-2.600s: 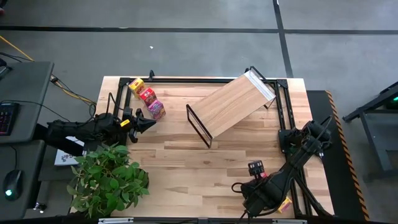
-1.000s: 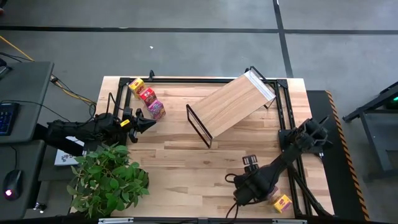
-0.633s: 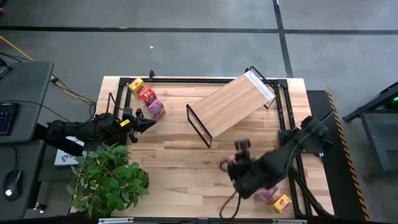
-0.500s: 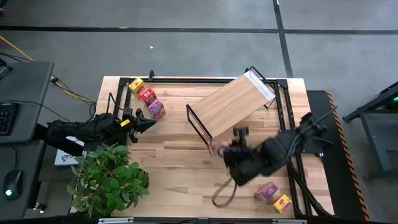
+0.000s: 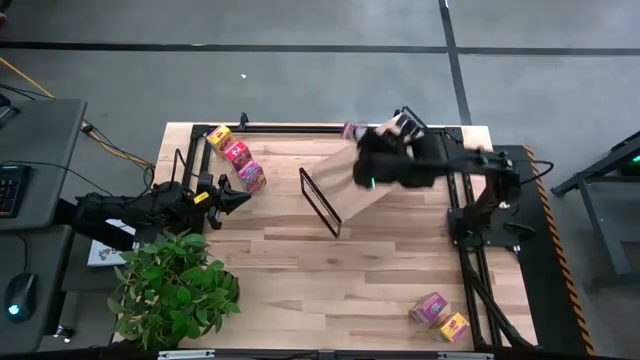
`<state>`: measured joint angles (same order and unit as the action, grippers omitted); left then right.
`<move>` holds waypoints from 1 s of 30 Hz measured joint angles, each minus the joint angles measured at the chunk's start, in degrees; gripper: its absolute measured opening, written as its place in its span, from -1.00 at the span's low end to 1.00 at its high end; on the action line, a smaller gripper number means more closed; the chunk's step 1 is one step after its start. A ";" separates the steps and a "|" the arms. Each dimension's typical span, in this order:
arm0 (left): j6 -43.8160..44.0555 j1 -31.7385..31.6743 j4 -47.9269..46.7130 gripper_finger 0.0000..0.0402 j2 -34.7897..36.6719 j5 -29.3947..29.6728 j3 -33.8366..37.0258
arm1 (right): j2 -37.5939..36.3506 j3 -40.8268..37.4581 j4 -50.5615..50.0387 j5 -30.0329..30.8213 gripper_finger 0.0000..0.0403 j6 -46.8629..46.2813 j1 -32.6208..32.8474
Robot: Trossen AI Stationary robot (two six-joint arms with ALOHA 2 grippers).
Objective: Stack cereal on shelf
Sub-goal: Put the bottom red cereal box on the shelf
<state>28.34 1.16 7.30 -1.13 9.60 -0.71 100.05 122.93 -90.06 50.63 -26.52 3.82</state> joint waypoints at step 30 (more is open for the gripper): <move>0.00 -0.01 0.04 -1.00 0.00 0.00 0.00 | -0.44 -0.02 0.07 -33.83 -0.49 34.47 -38.06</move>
<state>28.34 1.15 7.33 -1.13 9.59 -0.71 99.61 122.91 -90.00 16.80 7.95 -34.23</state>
